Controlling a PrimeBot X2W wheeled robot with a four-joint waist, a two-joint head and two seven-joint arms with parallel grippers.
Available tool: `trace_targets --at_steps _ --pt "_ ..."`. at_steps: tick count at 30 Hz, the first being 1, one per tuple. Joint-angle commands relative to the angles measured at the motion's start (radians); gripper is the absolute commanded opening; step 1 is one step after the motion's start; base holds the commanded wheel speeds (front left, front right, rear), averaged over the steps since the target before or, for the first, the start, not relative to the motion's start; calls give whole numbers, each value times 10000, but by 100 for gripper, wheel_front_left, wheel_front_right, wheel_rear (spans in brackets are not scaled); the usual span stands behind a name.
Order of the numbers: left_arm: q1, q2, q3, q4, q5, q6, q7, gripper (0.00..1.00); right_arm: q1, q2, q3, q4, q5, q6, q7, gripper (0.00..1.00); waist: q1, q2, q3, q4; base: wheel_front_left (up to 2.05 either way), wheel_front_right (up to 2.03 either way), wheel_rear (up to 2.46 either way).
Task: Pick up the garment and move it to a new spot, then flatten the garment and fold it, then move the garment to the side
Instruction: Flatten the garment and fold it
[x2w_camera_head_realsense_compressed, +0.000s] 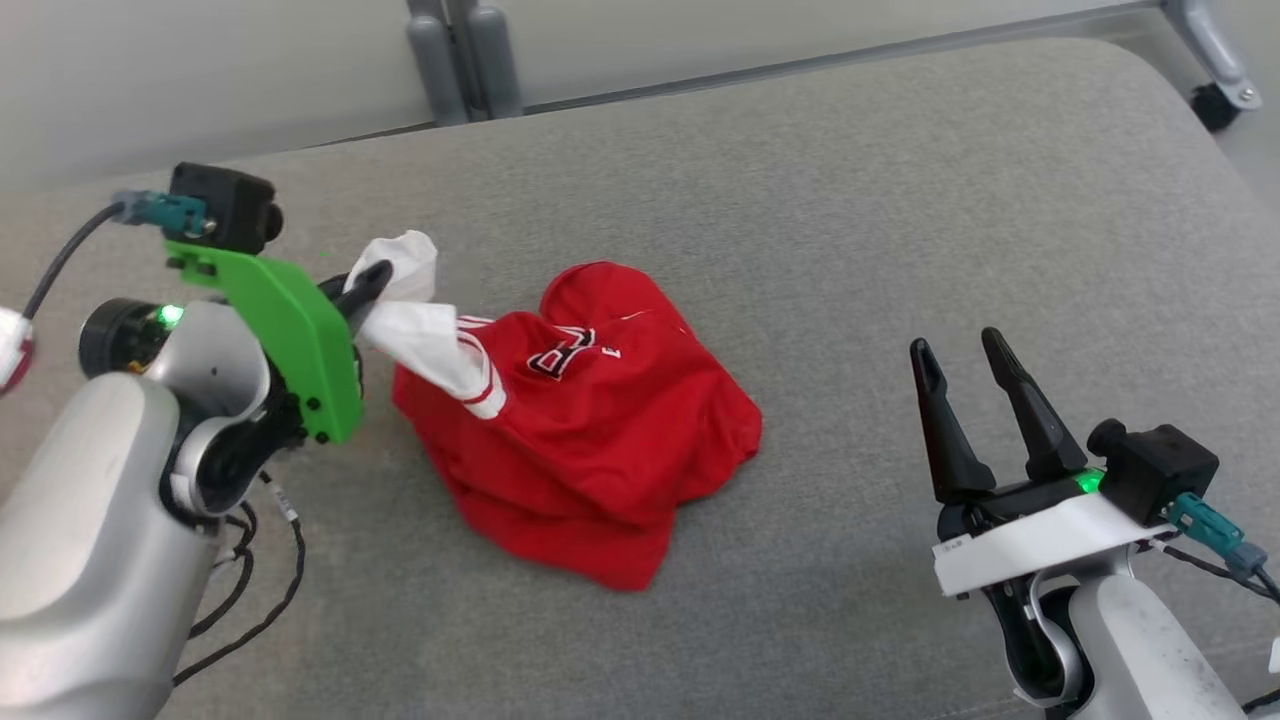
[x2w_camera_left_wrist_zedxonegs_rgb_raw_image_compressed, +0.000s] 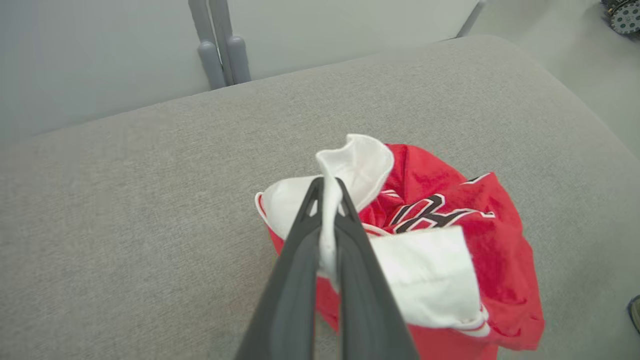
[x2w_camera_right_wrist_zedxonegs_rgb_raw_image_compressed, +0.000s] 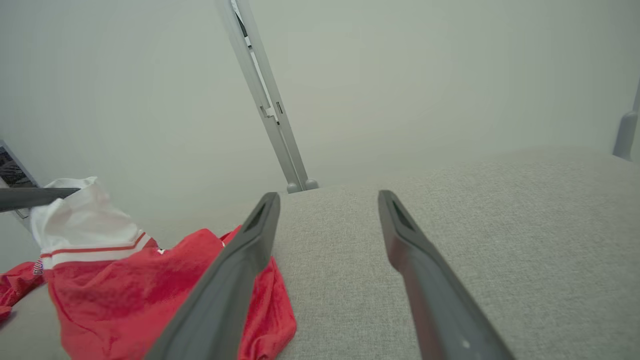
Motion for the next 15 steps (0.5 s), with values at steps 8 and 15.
trace_targets --at_steps 8,15 --pt "2302 801 928 -466 -384 527 -1117 0 195 -203 45 36 -62 1 -28 100 0 0 -577 1752 0 0 0" --pt "3785 1030 1826 751 43 1003 -3504 0 371 -417 142 144 31 1 -28 100 0 0 -851 1864 0 0 0"
